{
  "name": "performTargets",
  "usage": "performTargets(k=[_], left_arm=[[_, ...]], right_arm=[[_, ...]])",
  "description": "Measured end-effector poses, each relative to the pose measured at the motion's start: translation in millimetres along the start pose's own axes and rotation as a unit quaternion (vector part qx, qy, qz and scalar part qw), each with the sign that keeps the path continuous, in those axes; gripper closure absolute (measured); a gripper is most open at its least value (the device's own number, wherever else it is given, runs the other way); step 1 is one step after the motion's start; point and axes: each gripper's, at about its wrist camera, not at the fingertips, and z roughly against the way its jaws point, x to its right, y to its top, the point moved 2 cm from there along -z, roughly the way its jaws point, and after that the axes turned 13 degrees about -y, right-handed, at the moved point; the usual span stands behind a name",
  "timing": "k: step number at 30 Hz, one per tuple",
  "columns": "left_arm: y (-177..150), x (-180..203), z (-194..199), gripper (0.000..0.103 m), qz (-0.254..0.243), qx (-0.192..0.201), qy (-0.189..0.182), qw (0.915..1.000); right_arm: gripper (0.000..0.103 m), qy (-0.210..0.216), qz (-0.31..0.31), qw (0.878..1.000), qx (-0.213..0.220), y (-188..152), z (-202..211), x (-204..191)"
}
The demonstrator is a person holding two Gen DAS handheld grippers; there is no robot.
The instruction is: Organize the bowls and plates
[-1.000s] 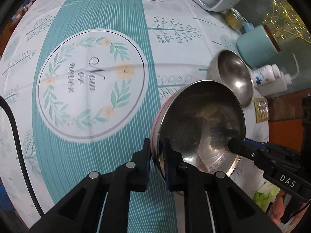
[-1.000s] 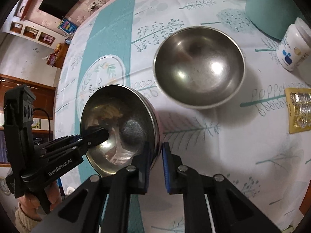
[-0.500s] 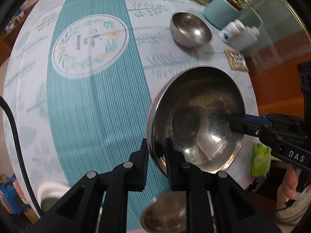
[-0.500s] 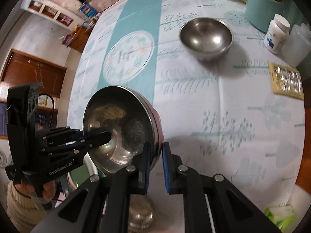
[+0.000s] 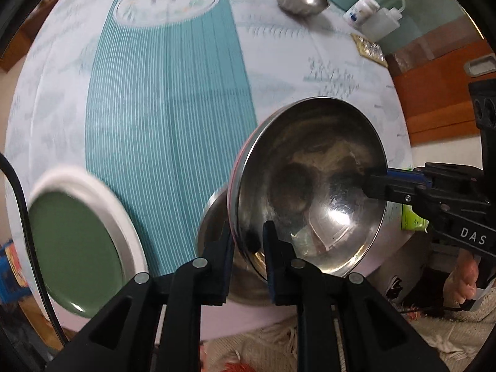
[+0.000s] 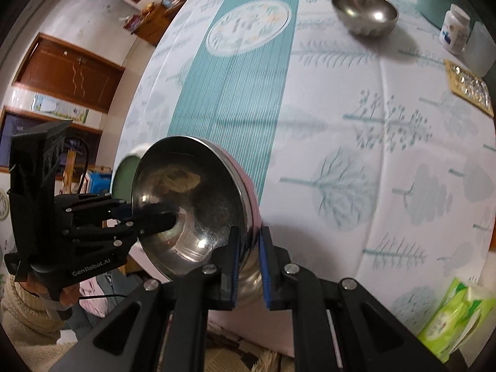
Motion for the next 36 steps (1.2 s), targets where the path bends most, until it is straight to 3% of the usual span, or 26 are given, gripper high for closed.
performTargets(k=[8, 18, 29, 32, 36], left_arm=[[-34.9, -10.7, -17.7, 0.088, 0.017, 0.000, 0.000, 0.9999], [-34.9, -22.5, -41.0, 0.087, 0.008, 0.000, 0.033, 0.9994], [-30.3, -26.5, -37.5, 0.080, 0.011, 0.013, 0.023, 0.9996], [-30.3, -24.6, -34.2, 0.076, 0.006, 0.018, 0.023, 0.9996], [-30.2, -21.6, -26.8, 0.069, -0.001, 0.025, 0.034, 0.9991]], right_arm=[[0.092, -0.019, 0.016, 1.000, -0.015, -30.1, -18.5, -10.5], [0.091, -0.044, 0.016, 0.998, -0.037, -42.4, -48.5, -15.1], [0.091, -0.082, 0.039, 0.995, -0.032, -40.1, -61.2, -26.9], [0.089, -0.085, 0.035, 0.996, -0.022, -37.6, -56.4, -26.3], [0.078, -0.080, 0.036, 0.996, -0.008, -37.2, -45.4, -24.6]])
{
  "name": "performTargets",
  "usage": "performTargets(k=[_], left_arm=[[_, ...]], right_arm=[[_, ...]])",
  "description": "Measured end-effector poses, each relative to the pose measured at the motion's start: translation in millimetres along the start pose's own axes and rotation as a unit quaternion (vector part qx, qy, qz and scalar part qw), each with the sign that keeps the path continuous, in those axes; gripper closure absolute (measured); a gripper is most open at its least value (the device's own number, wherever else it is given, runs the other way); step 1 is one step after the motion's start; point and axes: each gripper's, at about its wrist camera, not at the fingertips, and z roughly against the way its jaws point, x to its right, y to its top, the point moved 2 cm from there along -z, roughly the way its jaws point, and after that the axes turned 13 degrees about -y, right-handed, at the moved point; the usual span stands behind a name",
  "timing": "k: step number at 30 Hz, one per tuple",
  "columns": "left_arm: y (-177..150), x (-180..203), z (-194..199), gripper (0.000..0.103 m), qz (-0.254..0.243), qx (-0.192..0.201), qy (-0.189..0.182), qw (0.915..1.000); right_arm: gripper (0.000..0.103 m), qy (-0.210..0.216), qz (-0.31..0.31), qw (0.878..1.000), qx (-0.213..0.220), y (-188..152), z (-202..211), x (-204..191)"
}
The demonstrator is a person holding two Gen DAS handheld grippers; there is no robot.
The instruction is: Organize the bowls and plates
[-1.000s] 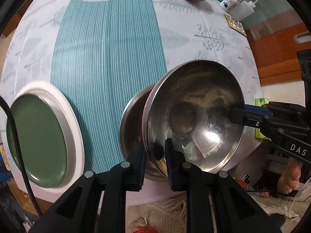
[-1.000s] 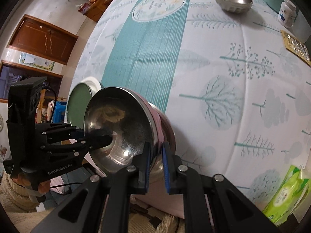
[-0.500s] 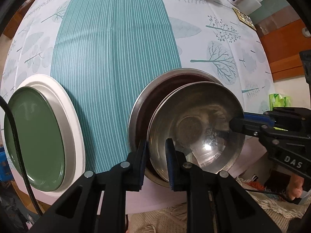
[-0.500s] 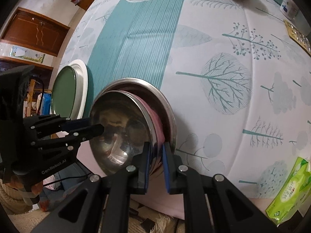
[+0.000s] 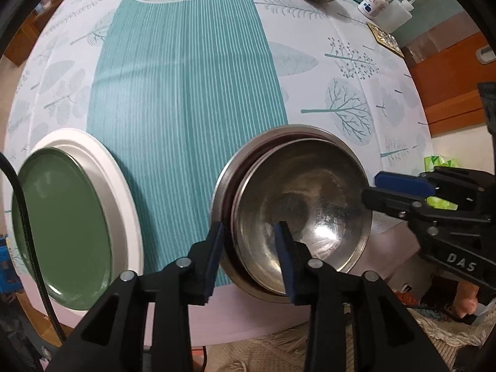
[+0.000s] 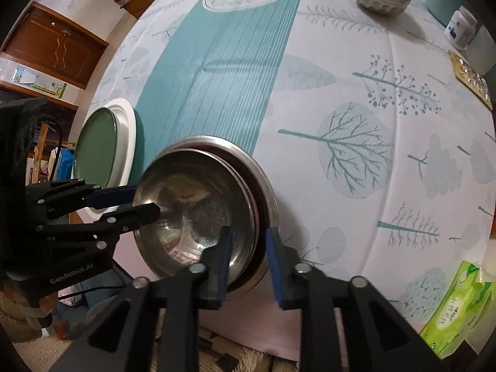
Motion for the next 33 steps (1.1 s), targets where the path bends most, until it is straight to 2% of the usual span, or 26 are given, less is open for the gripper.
performTargets(k=[1, 2, 4, 12, 18, 24, 28, 33], left_arm=[[-0.6, -0.3, 3.0, 0.064, -0.001, 0.001, 0.001, 1.0000], [-0.3, -0.1, 4.9, 0.056, 0.001, 0.002, 0.000, 1.0000], [0.1, -0.3, 11.9, 0.048, 0.006, 0.011, -0.005, 0.9999], [20.5, 5.6, 41.0, 0.044, 0.001, 0.043, -0.017, 0.9989], [46.6, 13.6, 66.1, 0.044, -0.014, 0.069, -0.009, 0.9975], [85.9, 23.3, 105.6, 0.044, -0.041, 0.108, 0.014, 0.9932], [116.6, 36.3, 128.5, 0.043, -0.073, 0.138, 0.036, 0.9870], [150.9, 54.1, 137.2, 0.041, -0.106, 0.153, 0.032, 0.9821]], right_arm=[[0.078, -0.002, 0.001, 1.000, 0.003, 0.5, 1.5, -1.1], [0.078, -0.006, 0.002, 1.000, 0.009, 0.6, 4.6, -0.1], [0.078, -0.004, 0.000, 1.000, 0.012, 0.8, 8.5, 2.4], [0.078, 0.005, -0.013, 1.000, 0.022, 3.1, 19.6, 18.7], [0.078, 0.006, -0.025, 0.999, 0.027, 8.4, 24.4, 30.8], [0.078, -0.003, -0.056, 0.996, 0.064, 26.0, 52.4, 60.2], [0.078, -0.007, -0.090, 0.992, 0.088, 41.1, 72.1, 86.4], [0.078, -0.011, -0.131, 0.985, 0.112, 57.5, 87.9, 116.1]])
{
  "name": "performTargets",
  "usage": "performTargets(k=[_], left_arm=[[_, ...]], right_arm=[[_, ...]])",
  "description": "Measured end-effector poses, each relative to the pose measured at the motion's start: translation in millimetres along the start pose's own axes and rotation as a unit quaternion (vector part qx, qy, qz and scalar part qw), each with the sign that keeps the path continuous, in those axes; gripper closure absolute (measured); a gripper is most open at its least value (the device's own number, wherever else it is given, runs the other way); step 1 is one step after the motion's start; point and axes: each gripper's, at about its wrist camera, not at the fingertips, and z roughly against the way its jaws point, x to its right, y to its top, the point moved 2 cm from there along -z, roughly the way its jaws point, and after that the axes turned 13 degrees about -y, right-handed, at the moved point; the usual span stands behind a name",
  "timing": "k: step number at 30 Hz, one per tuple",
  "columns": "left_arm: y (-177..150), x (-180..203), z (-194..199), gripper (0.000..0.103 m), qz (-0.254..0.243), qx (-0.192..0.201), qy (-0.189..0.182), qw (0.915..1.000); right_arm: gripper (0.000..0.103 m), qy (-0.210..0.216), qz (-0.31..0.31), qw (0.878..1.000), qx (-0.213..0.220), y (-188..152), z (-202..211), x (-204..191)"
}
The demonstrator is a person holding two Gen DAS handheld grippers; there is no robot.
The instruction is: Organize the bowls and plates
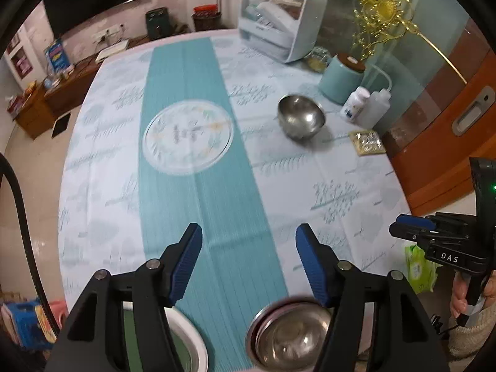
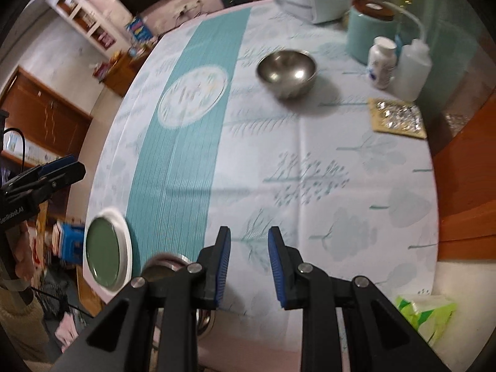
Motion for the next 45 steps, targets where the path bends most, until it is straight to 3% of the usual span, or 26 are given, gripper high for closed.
performTargets(k=[4, 14, 24, 33, 40, 43, 45], left_arm=[[35.5, 6.4, -19.3, 0.041, -0.026, -0.005, -0.010, 0.9996], [107.7, 7.5, -96.5, 0.041, -0.026, -0.055, -0.049, 0.9969], [170.6, -11.0, -176.1, 0.042, 0.002, -0.064, -0.046, 0.9969], [179.4, -18.3, -256.1, 0.042, 0.048, -0.072, -0.049, 0.9951], [176.0, -16.4, -292.8, 0.042, 0.059, -0.084, -0.050, 0.9935], [178.0, -13.2, -298.2, 0.044, 0.056, -0.085, -0.060, 0.9930], [180.2, -11.3, -299.8, 0.053, 0.050, -0.085, -0.057, 0.9935]], right_arm=[[0.078, -0.012, -0.011, 1.000, 0.012, 18.5, 3.6, 7.8], [0.078, -0.022, -0.048, 0.998, 0.033, 84.7, 2.9, 27.7], [0.078, -0.032, -0.098, 0.994, 0.028, 159.1, -34.9, 58.8], [0.078, -0.009, -0.137, 0.991, -0.006, 193.9, -105.2, 81.2], [0.078, -0.016, -0.143, 0.989, -0.027, 203.3, -145.6, 82.4], [0.078, -0.014, -0.142, 0.989, -0.034, 207.5, -158.0, 80.3], [0.078, -0.013, -0.142, 0.989, -0.034, 209.0, -162.2, 79.3]])
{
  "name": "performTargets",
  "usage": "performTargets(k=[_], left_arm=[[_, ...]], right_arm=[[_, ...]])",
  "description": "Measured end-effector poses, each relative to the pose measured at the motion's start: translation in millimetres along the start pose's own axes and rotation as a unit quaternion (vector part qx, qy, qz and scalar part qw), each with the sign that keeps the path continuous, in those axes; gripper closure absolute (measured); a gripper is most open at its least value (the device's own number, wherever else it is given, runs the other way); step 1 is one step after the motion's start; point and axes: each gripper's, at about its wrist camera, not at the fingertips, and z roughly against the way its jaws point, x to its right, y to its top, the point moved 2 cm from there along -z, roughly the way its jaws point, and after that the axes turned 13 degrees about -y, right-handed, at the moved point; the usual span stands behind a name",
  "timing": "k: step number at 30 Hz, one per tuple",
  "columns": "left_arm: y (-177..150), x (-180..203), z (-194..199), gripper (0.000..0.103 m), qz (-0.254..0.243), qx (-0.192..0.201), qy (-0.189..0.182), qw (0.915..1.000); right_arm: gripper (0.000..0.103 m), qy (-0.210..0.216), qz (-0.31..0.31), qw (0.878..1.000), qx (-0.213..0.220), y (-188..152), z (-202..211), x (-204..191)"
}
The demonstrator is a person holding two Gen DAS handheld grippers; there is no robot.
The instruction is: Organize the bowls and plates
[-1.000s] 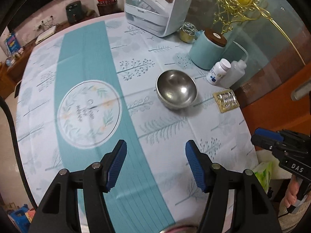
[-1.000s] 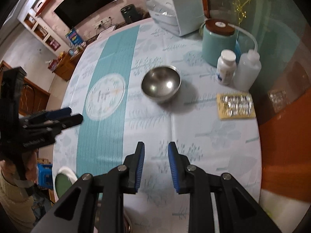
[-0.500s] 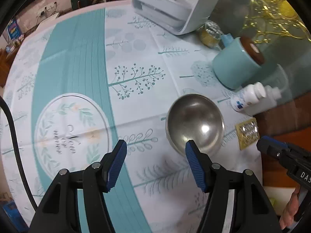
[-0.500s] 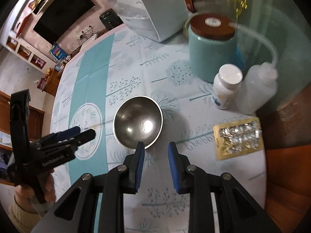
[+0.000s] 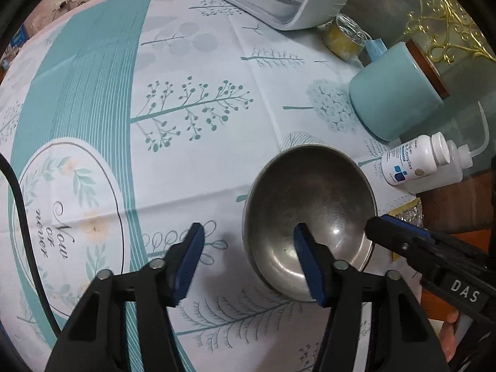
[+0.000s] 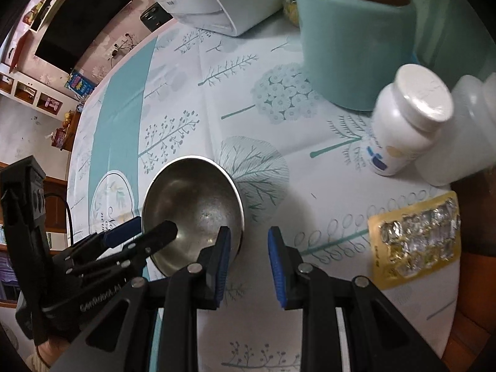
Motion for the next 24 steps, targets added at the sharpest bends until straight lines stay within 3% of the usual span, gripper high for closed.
performTargets(k=[2, 3, 5, 14, 24], left_arm=[[1.5, 0.9, -5.1, 0.072, -0.002, -0.011, -0.006, 0.9999], [1.5, 0.2, -7.8, 0.075, 0.002, -0.016, -0.009, 0.9998], [0.9, -1.9, -10.0, 0.091, 0.007, -0.020, -0.009, 0.9997], [-18.8, 3.4, 0.5, 0.093, -0.010, -0.043, -0.004, 0.9990], [-60.7, 10.4, 62.9, 0.093, -0.022, -0.058, -0.005, 0.9981]], right_arm=[[0.079, 0.000, 0.001, 1.000, -0.002, 1.9, -5.3, -2.1], [0.085, 0.000, 0.001, 1.000, -0.004, 2.7, -7.3, -2.9], [0.093, 0.002, 0.004, 1.000, -0.013, 3.6, -13.3, -4.7], [0.096, 0.004, 0.026, 0.999, -0.022, -8.7, -9.3, -11.0], [0.097, 0.031, 0.052, 0.997, -0.038, -52.0, 30.4, -27.6]])
